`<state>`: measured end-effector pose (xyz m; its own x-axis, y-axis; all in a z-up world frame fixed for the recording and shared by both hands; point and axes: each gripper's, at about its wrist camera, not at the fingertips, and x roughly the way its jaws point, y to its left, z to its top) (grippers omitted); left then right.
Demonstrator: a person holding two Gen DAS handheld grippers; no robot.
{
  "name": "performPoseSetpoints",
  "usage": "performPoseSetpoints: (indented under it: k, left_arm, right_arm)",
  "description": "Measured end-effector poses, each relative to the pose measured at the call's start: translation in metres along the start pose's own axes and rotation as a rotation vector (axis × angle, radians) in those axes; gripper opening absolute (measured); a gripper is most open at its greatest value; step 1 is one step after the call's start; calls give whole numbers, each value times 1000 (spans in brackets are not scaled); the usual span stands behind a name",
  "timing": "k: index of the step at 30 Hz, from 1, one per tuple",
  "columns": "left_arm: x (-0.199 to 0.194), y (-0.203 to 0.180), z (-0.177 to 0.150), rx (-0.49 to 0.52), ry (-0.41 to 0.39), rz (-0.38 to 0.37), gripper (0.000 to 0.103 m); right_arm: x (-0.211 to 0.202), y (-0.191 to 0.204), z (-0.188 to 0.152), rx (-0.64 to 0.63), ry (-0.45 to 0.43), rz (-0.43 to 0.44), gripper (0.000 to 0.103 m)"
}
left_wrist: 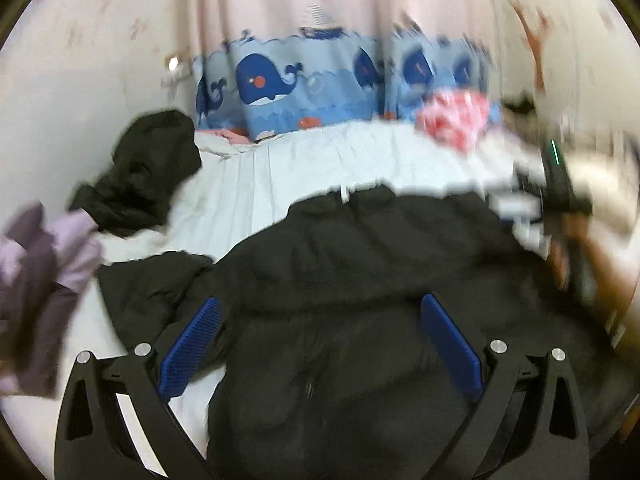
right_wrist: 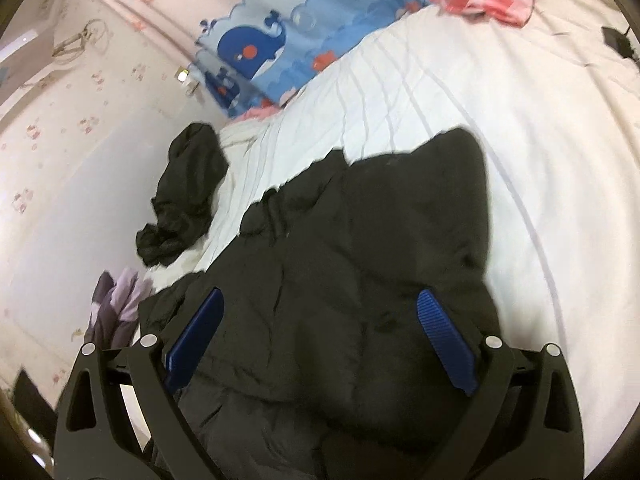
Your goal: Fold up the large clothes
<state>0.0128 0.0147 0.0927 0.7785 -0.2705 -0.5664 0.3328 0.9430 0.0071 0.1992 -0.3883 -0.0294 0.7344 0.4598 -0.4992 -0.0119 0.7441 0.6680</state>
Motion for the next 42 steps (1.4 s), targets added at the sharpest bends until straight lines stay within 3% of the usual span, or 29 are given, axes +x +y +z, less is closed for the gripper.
performPoseSetpoints:
  k: [3,7,10,11,12,15,17,20,24,25,28,31,33,34,35,37,40,42]
  left_arm:
    - [35,36,36,-218,-6,-124,96]
    - [119,27,48,-149,83,-97,96]
    - [218,23,13,-87,338,6,96]
    - [254,28,-13,-80,452,45,98]
    - [267,34,-30,-98,434,14,98]
    - [262,36,-34,-135,403,29,97]
    - [251,28,-29,-71,402,65,97]
    - [225,30,-9,8,338,126,97]
    - [216,82,37,4,285,316,97]
    - [221,93,44,2,298,345,97]
    - [265,134,60,35,439,483,97]
    - [298,167,49,47,578,577,97]
    - [305,190,30,10,645,600,75]
    - [302,202,23,-37,660,586,57]
    - [295,215,15,-109,650,563,40]
    - [279,232,6,-199,615,535,19]
    - [248,246,9,-358,500,401,11]
    - [215,243,20,-423,364,264,10]
  right_arm:
    - [-1,-5,6,-1,-11,-24,96]
    - [23,-18,7,6,29,-70,96]
    - [53,-34,3,-21,111,-182,96]
    - [63,-38,0,-40,134,-219,96]
    - [71,-42,-4,-67,150,-223,96]
    - [73,-36,-12,-116,132,-246,97]
    - [73,-34,-16,-141,119,-260,97]
    - [68,-35,-22,-149,89,-245,97]
    - [65,-42,-23,-143,66,-225,97]
    - [65,-42,-23,-144,63,-225,97]
    - [64,-42,-24,-146,53,-222,97]
    - [63,-43,-23,-145,47,-214,97]
    - [63,-43,-23,-144,44,-210,97]
    - [64,-43,-22,-144,43,-209,97]
    - [64,-43,-22,-144,41,-208,97]
    - [62,-44,-24,-145,40,-208,97]
    - [62,-44,-23,-145,40,-208,97]
    - [61,-44,-23,-145,41,-209,97]
